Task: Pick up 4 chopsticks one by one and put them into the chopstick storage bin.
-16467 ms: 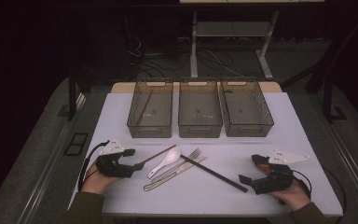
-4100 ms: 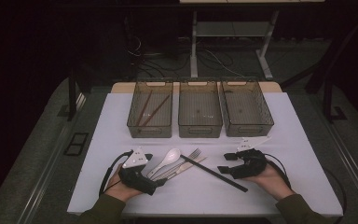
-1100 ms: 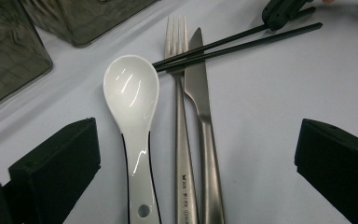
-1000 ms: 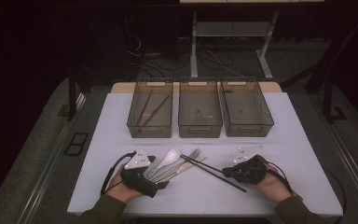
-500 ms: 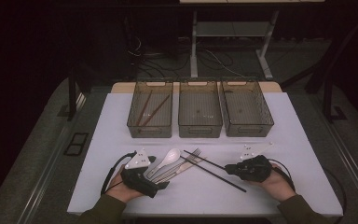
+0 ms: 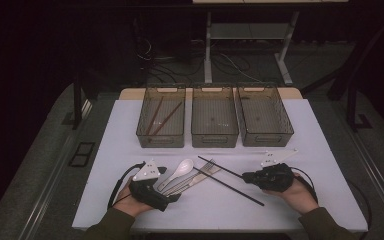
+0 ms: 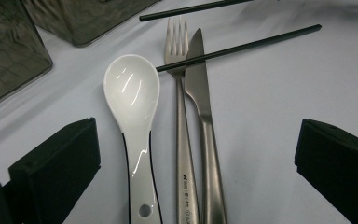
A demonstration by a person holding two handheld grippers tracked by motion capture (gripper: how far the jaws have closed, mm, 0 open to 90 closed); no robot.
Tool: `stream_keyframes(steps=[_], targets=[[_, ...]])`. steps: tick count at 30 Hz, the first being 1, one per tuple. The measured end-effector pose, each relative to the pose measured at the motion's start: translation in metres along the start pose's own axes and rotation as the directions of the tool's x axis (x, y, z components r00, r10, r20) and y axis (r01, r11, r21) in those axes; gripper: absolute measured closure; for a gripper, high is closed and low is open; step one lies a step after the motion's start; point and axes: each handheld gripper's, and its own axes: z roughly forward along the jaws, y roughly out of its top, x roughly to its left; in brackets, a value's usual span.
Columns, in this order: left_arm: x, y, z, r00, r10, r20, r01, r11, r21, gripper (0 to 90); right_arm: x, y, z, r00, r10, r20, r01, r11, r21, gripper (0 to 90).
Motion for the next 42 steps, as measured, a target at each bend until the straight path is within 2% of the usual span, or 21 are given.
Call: stream_keyframes(steps=[8,15,27,36,38,42], targets=[[0.001,0.0,0.0,1.0,-0.005,0.001,0.005,1.0,-0.001,0.0,0.0,0.01,-0.002,0.9999,0.012,-0.002,-0.013,1.0,-0.025,85.6],[0.001,0.0,0.001,1.0,-0.001,0.001,0.001,1.0,0.005,0.0,-0.003,0.019,-0.002,0.9994,0.021,0.026,-0.021,1.0,-0.022,85.6],[0.0,0.0,0.001,1.0,-0.004,0.006,0.004,1.0,0.0,0.0,-0.012,0.036,-0.004,0.9977,0.054,0.04,-0.051,0.996,-0.071,85.6],[0.0,0.001,0.002,1.0,0.002,0.007,-0.002,1.0,0.0,0.0,-0.018,0.051,0.001,0.9966,0.071,0.042,-0.067,0.994,-0.084,85.6],[0.0,0.0,0.002,0.9999,-0.011,0.009,0.011,0.9999,-0.005,0.0,-0.018,0.053,0.003,0.9963,0.075,0.043,-0.071,0.994,-0.082,85.6],[0.0,0.001,0.001,0.9999,-0.009,0.009,0.009,0.9999,-0.006,0.0,-0.019,0.062,0.006,0.9956,0.079,0.051,-0.074,0.994,-0.086,85.6]])
